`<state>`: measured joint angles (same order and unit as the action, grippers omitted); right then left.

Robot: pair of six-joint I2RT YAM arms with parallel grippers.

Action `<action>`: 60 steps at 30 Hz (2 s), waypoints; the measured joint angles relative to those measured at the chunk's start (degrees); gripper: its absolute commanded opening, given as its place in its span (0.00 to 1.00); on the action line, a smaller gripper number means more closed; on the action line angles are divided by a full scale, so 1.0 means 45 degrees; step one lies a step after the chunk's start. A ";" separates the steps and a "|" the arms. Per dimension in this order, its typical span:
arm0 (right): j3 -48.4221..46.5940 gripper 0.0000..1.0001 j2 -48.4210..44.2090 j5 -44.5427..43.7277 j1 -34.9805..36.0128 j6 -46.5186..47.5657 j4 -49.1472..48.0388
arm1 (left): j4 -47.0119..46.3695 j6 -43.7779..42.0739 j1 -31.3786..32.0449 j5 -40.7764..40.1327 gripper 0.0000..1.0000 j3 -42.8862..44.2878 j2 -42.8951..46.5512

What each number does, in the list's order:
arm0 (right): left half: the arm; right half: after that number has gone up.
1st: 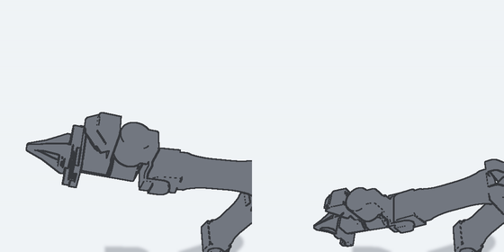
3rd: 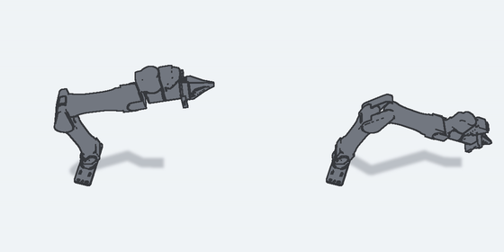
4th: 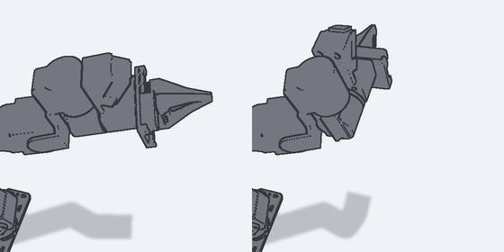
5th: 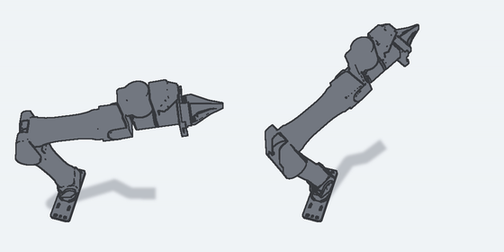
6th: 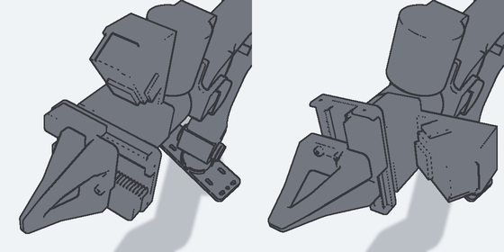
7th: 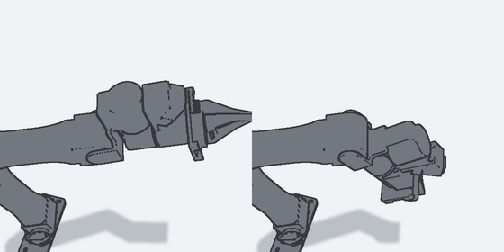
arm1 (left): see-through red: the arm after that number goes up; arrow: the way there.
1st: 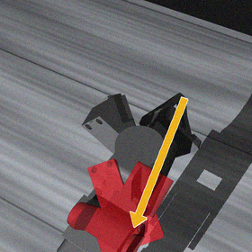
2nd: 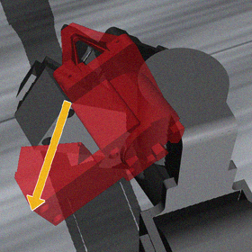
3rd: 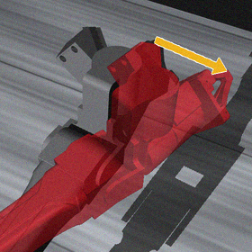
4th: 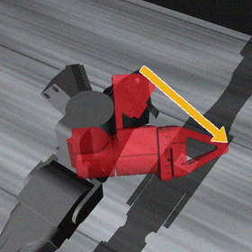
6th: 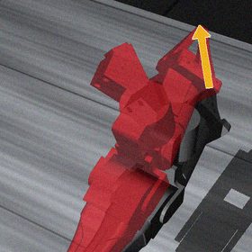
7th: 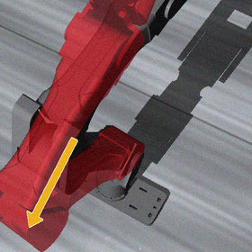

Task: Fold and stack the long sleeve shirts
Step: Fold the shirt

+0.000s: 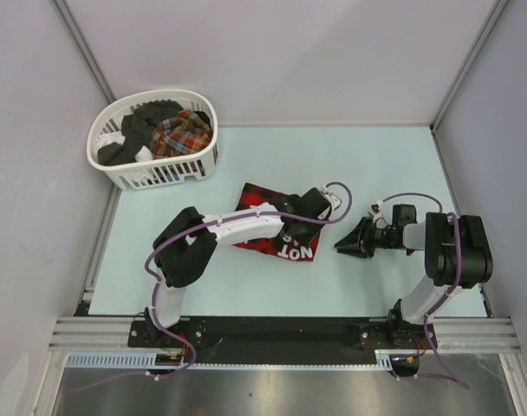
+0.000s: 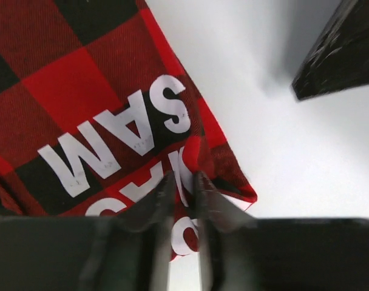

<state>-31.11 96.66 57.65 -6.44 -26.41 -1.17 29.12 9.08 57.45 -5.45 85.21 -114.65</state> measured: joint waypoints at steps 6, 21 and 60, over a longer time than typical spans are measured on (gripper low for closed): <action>0.0000 0.55 0.0049 0.0073 0.0617 -0.0466 -0.0457 | -0.0194 0.0238 -0.0627 0.1588 0.55 -0.0078 0.0238; -0.0840 0.00 0.1423 0.0019 0.3653 -0.1613 -0.1734 | 0.0340 -0.2021 -0.5940 0.3449 0.64 -0.3502 0.5940; -1.0190 0.56 0.3667 -1.2993 1.3916 0.9335 0.5401 | -0.0214 -0.2215 -1.2483 0.9097 0.99 -0.6785 1.1137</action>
<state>-76.97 113.16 -0.82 56.18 15.59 23.14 28.16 -0.89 1.28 35.48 54.68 -64.53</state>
